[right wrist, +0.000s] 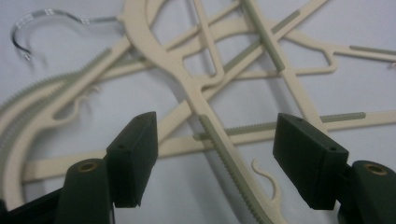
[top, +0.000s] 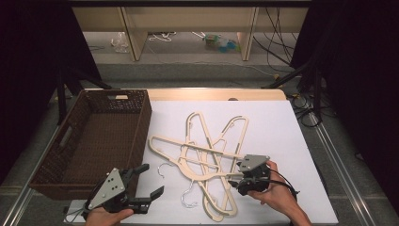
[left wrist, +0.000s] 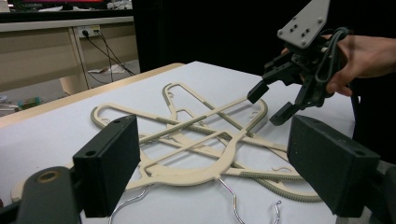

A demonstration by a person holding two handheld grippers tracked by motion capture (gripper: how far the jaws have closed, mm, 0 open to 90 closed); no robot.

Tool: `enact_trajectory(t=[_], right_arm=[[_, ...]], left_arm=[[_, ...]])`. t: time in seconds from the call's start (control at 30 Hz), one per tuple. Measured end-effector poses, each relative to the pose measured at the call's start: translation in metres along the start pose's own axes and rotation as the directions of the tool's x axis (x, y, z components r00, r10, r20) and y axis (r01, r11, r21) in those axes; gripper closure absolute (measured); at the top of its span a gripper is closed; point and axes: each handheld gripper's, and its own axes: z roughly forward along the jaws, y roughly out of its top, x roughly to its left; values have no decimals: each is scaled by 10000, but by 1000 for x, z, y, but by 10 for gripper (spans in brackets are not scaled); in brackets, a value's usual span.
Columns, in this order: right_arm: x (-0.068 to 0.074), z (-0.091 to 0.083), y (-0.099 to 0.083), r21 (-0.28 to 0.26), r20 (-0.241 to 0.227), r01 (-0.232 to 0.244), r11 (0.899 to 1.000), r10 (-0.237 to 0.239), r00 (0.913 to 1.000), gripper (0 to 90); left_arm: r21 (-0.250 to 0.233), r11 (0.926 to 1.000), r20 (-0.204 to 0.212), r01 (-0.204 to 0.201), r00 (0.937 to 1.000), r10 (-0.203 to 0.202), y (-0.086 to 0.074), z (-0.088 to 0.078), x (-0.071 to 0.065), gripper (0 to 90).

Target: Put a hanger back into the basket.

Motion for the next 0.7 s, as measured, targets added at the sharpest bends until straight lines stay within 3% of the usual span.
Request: enact_trajectory(t=[0.03, 0.2, 0.27, 0.3, 0.47, 0.7], right_arm=[[-3, 5, 2, 346, -149, 58, 9994, -53, 9999, 354], [-11, 13, 7, 800, -462, 293, 9964, -256, 9986, 401], [-12, 16, 8, 999, -592, 593, 9932, -536, 9968, 416], [-13, 18, 8, 1075, -684, 713, 9916, -642, 9956, 426], [-13, 23, 14, 1137, -1006, 1322, 9847, -1209, 9876, 484], [-16, 32, 23, 1318, -1284, 1695, 9767, -1527, 9799, 572]], left_arm=[[-7, 9999, -52, 102, 9999, -102, 0, 0, 0, 170], [-10, 9999, -73, 124, 9999, -124, 0, 0, 0, 170], [1, 9997, -88, 230, 9997, -230, -1, 0, -1, 170], [23, 10000, -57, 42, 10000, -42, 0, 0, 0, 171], [59, 10000, -84, 68, 9999, -68, 0, 1, -1, 171], [53, 10000, -86, 64, 9999, -64, -1, 1, -1, 171]])
